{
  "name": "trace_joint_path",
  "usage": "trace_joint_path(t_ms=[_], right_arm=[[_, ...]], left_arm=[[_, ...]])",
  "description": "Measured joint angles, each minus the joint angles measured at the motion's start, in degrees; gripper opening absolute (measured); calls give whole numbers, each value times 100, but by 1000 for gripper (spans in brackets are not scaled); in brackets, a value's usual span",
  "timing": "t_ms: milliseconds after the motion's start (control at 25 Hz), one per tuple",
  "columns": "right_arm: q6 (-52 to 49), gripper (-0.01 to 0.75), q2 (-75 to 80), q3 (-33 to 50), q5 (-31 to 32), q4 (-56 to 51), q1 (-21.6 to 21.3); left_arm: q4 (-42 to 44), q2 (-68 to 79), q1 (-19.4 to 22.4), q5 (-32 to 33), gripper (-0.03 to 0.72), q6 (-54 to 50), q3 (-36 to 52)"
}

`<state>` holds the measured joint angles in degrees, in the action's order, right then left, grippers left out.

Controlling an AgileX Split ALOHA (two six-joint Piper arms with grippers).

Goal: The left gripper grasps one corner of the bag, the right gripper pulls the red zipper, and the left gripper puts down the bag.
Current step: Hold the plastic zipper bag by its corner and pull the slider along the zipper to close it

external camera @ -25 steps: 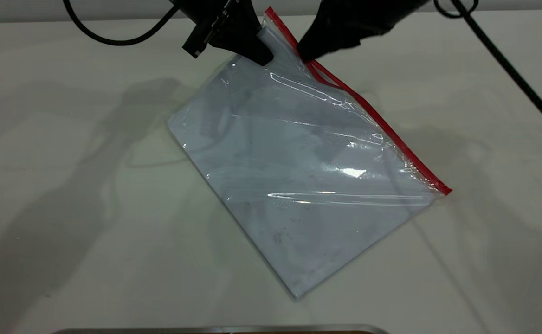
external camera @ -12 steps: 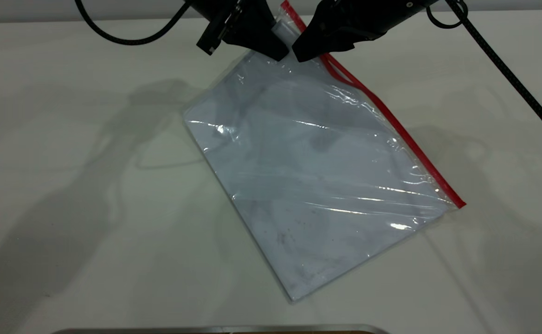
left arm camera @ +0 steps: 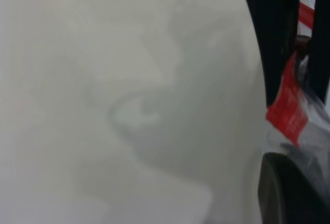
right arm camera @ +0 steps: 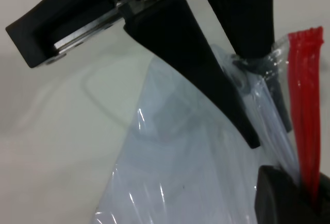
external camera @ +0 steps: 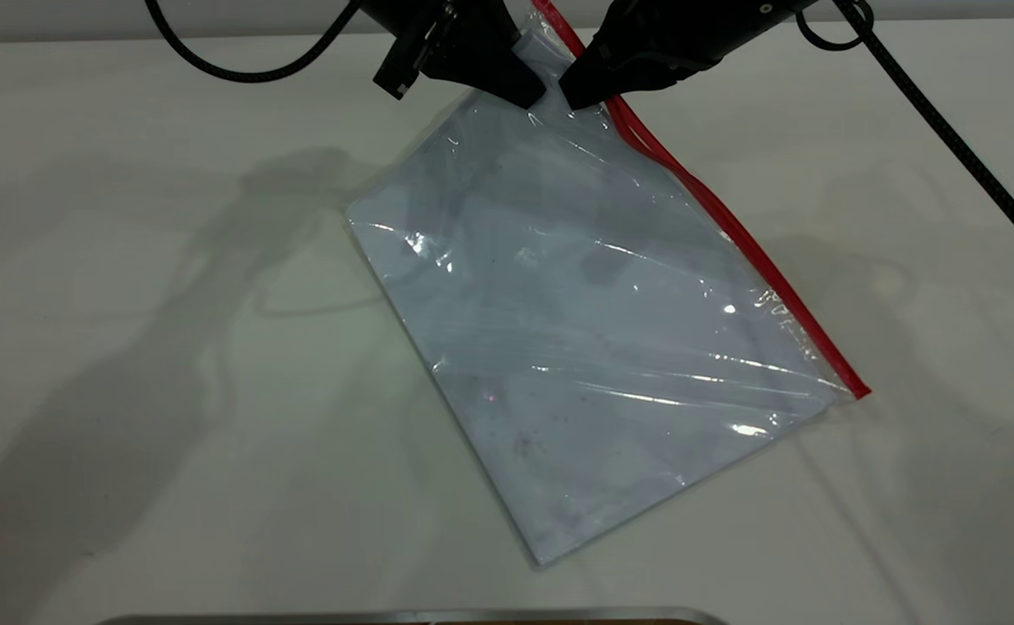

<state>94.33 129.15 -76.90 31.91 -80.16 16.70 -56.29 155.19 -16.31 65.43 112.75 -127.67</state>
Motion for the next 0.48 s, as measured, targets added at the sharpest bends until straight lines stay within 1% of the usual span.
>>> trace_joint_path(t_ms=[480], right_arm=[[-52,38,0,0,-5,12,0]], left_arm=[[43,0,-7,-23,52,-58,-5]])
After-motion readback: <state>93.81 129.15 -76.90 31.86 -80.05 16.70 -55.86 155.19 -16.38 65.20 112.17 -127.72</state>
